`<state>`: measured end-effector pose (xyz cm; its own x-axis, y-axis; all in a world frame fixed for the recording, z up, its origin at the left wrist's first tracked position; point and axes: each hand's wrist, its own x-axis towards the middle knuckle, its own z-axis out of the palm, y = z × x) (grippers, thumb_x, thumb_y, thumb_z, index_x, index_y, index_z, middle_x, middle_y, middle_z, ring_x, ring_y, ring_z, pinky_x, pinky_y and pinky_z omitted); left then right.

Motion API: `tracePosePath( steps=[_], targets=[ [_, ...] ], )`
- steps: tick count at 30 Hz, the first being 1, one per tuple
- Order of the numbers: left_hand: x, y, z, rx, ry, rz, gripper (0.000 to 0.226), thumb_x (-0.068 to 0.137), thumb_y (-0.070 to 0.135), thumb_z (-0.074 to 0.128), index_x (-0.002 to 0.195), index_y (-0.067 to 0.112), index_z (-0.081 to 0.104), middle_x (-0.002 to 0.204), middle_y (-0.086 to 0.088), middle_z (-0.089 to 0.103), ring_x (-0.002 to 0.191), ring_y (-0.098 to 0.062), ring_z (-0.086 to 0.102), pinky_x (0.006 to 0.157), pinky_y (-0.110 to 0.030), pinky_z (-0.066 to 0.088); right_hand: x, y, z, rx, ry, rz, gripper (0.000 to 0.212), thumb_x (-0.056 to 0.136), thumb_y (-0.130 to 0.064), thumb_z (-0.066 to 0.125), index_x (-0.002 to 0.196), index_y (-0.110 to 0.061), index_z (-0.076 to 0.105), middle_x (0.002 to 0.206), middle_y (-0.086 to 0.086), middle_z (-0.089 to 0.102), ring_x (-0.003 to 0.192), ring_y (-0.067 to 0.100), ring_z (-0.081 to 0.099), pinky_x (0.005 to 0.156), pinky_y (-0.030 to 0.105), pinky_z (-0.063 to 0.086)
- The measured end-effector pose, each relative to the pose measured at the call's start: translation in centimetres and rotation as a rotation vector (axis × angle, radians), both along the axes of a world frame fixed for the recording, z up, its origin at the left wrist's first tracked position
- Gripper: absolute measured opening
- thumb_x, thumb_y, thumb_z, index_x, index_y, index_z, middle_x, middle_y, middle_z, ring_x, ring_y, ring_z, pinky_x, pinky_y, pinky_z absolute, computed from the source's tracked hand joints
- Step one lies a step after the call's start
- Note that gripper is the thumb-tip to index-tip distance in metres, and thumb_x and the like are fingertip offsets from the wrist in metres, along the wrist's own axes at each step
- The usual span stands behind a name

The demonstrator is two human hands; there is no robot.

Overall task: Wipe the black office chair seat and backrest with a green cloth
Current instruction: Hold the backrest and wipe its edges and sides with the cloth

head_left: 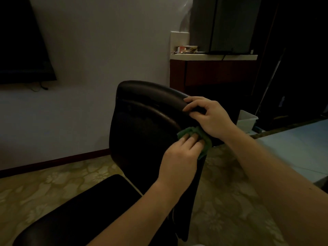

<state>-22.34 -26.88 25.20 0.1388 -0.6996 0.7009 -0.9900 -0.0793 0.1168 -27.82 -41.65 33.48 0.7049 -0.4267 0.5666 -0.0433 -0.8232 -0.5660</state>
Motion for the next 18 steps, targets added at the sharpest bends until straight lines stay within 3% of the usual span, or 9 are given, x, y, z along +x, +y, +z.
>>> tracePosePath(
  steps=[4, 8, 10, 14, 18],
  targets=[
    [1.6, 0.7, -0.1, 0.038, -0.111, -0.04, 0.034, 0.093, 0.019, 0.046, 0.117, 0.016, 0.071, 0.126, -0.005, 0.068, 0.119, -0.023, 0.062, 0.104, -0.035, 0.048, -0.1, 0.1, 0.0, 0.02, -0.008, 0.007, 0.021, 0.093, -0.006, 0.061, 0.1, -0.02, 0.073, 0.131, -0.017, 0.056, 0.117, -0.006, 0.047, 0.094, 0.006, 0.036],
    [4.8, 2.4, 1.1, -0.065, 0.174, 0.059, 0.035, 0.091, 0.005, 0.054, 0.122, 0.011, 0.069, 0.127, -0.005, 0.067, 0.118, -0.02, 0.063, 0.107, -0.028, 0.044, -0.3, 0.5, 0.2, 0.048, -0.005, 0.018, 0.02, 0.092, -0.003, 0.06, 0.098, -0.017, 0.074, 0.132, -0.015, 0.056, 0.11, -0.007, 0.051, 0.092, 0.005, 0.04],
    [5.9, 3.2, 1.2, -0.066, 0.278, 0.084, 0.038, 0.093, 0.002, 0.057, 0.128, 0.013, 0.065, 0.13, -0.002, 0.065, 0.121, -0.017, 0.06, 0.106, -0.021, 0.04, -0.3, 0.7, 0.1, 0.045, -0.026, 0.009, 0.021, 0.091, -0.003, 0.061, 0.098, -0.018, 0.074, 0.13, -0.015, 0.056, 0.11, -0.006, 0.051, 0.096, 0.011, 0.043],
    [5.0, 3.3, 0.5, -0.016, 0.305, 0.038, 0.041, 0.093, 0.003, 0.059, 0.132, 0.016, 0.062, 0.135, 0.001, 0.062, 0.124, -0.014, 0.057, 0.108, -0.021, 0.04, -0.6, 1.3, -0.6, 0.051, -0.07, -0.032, 0.028, 0.087, -0.005, 0.065, 0.105, -0.026, 0.07, 0.138, -0.015, 0.047, 0.121, -0.001, 0.044, 0.1, 0.014, 0.038],
    [3.4, 2.7, -0.6, -0.005, 0.278, 0.029, 0.045, 0.093, 0.004, 0.06, 0.135, 0.018, 0.06, 0.138, 0.001, 0.059, 0.128, -0.013, 0.054, 0.109, -0.017, 0.033, -1.6, 2.1, -2.9, 0.112, -0.156, -0.04, 0.045, 0.087, -0.012, 0.068, 0.125, -0.033, 0.058, 0.131, -0.013, 0.048, 0.118, 0.002, 0.05, 0.102, 0.033, 0.048]
  ],
)
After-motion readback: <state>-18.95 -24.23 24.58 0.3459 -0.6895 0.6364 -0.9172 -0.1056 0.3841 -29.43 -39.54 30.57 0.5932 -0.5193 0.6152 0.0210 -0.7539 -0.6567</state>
